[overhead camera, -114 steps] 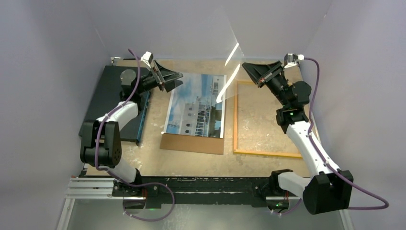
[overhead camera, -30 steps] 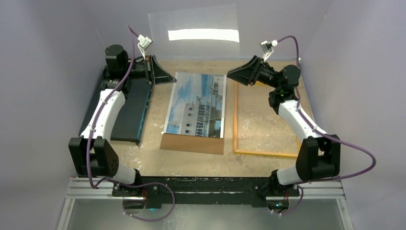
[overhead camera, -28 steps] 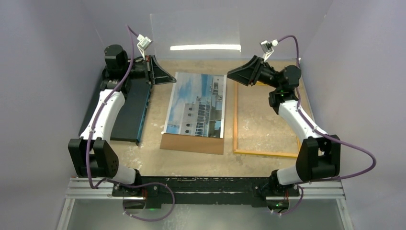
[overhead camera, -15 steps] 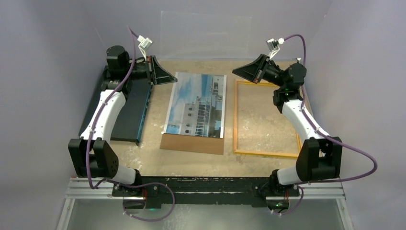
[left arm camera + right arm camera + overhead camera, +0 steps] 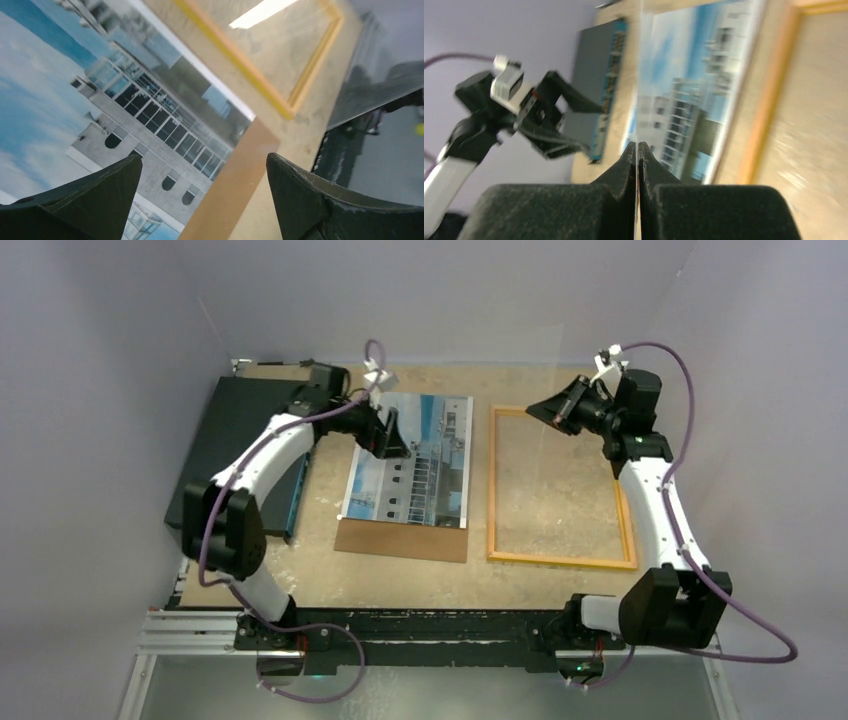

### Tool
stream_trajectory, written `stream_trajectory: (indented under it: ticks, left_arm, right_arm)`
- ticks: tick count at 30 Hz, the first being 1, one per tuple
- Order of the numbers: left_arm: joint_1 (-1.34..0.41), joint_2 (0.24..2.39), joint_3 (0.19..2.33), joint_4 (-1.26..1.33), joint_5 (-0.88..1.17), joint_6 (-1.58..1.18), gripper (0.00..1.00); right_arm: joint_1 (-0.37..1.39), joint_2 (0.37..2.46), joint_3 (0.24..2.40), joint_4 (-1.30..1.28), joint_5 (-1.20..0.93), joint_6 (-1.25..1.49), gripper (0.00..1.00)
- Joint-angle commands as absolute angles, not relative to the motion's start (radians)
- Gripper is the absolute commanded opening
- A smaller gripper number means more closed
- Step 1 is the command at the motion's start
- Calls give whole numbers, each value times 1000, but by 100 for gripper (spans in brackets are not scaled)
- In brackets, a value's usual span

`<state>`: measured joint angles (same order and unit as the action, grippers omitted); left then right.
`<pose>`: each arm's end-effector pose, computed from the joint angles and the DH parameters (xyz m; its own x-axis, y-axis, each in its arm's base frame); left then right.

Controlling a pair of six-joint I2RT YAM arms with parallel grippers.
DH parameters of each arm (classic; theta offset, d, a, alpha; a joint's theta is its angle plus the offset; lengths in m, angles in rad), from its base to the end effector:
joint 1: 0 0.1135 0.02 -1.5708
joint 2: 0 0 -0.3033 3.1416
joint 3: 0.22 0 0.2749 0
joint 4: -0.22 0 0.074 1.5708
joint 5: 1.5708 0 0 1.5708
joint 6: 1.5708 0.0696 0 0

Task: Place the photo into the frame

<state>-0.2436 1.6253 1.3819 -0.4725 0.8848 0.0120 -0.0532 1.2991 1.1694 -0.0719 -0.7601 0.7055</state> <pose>0.3756 -0.1489 0.3324 -0.6282 0.1640 -0.7605 0.7270 0.4720 -0.4987 0.3364 0.0301 0.4055 -0.5643 0.5007 -0.6564 -0.3542 0.5714 0.7403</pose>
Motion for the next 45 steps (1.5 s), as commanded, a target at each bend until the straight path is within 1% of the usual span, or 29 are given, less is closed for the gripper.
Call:
stream_trajectory:
  ticks: [1,3,6,9,12,14,17,20,23,28,31,33,36,40,41,44,45]
  left_arm:
    - [-362,1768,1470,-616,625,235,95]
    - [-413,1817,1491,-572,582,211,96]
    - [-501,1877,1524,-501,526,180,97]
    - [-575,1947,1561,-421,508,113,98]
    - [-631,2029,1597,-326,515,38,99]
    - [-658,2084,1635,-279,512,-12,99]
    - [-687,2174,1713,-247,477,-72,92]
    - [-721,2255,1774,-228,441,-95,86]
    - [-740,2319,1822,-221,417,-116,81]
    - [-749,2389,1873,-199,391,-141,77]
    - [-754,2416,1882,-202,358,-141,73]
    - [-753,2422,1880,-215,323,-126,69]
    - [-753,2413,1864,-258,233,-88,58]
    - [-746,2379,1796,-284,102,-60,39]
    - [-745,2380,1790,-297,73,-58,32]
    - [-733,2380,1772,-316,29,-54,21]
    - [-728,2375,1759,-311,24,-60,20]
  right_arm:
    - [-107,1147,1200,-407,-392,561,0]
    - [-116,1089,1229,-448,-234,571,0]
    - [-116,1050,1308,-529,-72,580,0]
    - [-117,1016,1312,-542,-12,584,0]
    - [-116,998,1281,-538,-2,585,0]
    - [-117,990,1287,-562,58,573,0]
    - [-117,963,1310,-609,186,585,0]
    - [-115,935,1266,-606,255,596,0]
    - [-114,937,1264,-613,280,571,0]
    - [-104,961,1308,-622,287,553,0]
    - [-104,967,1291,-602,266,555,0]
    - [-104,976,1286,-591,245,552,0]
    - [-104,987,1279,-565,188,548,0]
    - [-104,998,1265,-533,105,549,0]
    - [-104,999,1263,-528,91,550,0]
    - [-104,1005,1255,-501,73,550,0]
    - [-104,1006,1252,-487,64,546,0]
